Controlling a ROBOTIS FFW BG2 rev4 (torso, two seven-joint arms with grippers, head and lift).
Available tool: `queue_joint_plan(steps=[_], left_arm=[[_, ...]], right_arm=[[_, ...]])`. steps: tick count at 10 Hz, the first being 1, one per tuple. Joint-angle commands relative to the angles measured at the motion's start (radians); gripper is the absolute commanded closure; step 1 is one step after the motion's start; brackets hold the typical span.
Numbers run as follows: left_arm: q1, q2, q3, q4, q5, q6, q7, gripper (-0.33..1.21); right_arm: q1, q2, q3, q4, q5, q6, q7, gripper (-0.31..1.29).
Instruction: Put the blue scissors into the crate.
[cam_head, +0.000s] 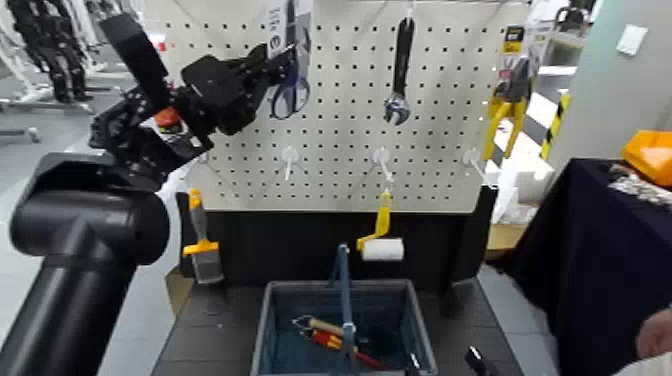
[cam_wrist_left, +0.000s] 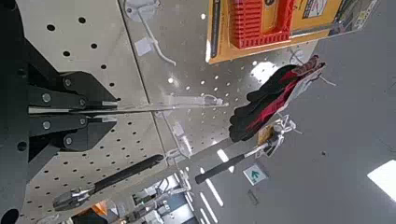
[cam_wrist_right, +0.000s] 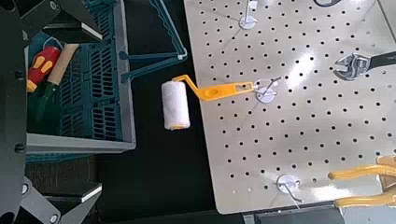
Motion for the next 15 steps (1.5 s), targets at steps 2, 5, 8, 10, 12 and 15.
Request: queue_joint_plan(steps=[2,5,8,10,12,15], left_arm=[[0.046,-0.024,-0.003,-0.023,0.050,0.030,-0.001,1.10],[0.181,-0.052,0.005,-0.071,0.086,0.116,0.010,1.10],[0.316,-0.062,0.025,-0.102,0.096,0.191,0.025,1.10],[0.384,-0.067,0.042,-0.091,0.083,0.233,0.026,1.10],[0.417,-0.067,0.048,-0.060,0.067,0.254,0.022,1.10],[0.457,-0.062,0.037,0.004,0.056,0.280,0.017,1.10]], right_arm=[[0.000,-0.002,0.000,0.000,0.000,0.002,0.000,0.18],[0.005,-0.004,-0.002,-0.005,-0.003,0.015,-0.002,0.18],[0.006,-0.011,0.000,-0.010,-0.008,0.028,-0.002,0.18],[0.006,-0.013,0.002,-0.011,-0.012,0.032,-0.002,0.18],[0.006,-0.014,0.002,-0.011,-0.014,0.034,-0.002,0.18],[0.008,-0.011,0.000,-0.010,-0.015,0.034,0.000,0.18]])
